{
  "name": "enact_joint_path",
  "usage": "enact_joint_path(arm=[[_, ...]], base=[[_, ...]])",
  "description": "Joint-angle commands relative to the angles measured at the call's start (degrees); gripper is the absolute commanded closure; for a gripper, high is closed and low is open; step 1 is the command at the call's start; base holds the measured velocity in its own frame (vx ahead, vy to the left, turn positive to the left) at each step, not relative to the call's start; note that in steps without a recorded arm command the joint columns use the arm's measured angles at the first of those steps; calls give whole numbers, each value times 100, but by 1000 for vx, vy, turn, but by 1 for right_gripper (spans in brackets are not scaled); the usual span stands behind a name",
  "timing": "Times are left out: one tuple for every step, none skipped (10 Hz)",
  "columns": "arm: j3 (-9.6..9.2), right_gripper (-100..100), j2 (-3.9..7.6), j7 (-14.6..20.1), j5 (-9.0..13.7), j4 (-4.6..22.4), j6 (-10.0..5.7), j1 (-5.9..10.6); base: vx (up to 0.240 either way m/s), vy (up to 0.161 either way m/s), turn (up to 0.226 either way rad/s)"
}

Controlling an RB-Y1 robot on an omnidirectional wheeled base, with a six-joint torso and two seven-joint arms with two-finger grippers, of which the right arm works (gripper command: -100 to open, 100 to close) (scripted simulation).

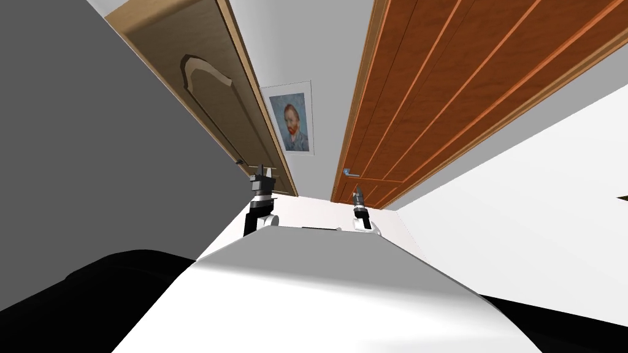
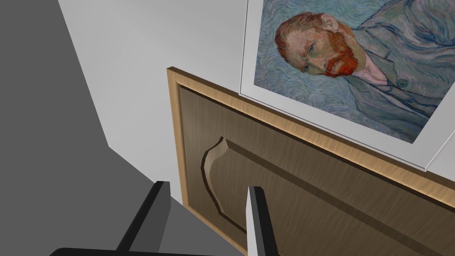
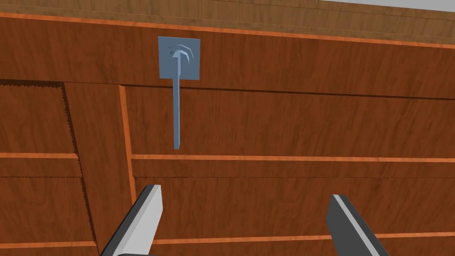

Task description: Pull the door open

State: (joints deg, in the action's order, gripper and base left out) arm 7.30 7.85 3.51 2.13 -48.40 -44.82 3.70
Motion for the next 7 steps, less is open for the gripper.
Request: enact_joint_path(arm=[[30,-100,8,11,23,245,-39,95],[47,-100,15,16,36,398,-69,159],[64,-100,22,22,49,546,-99,220],[81,-100,28,28,62,695,-128,282],[98,-100,35,34,75,843,-158,344],[128,-100,45,43,97,1099,-209,451],[141,-100,50,48,108,1217,-232,500]], base=[[91,-32,43],[90,-36,39],[84,-34,30],[91,-26,42],[102,-26,34],[135,-40,55],[118,-42,44]])
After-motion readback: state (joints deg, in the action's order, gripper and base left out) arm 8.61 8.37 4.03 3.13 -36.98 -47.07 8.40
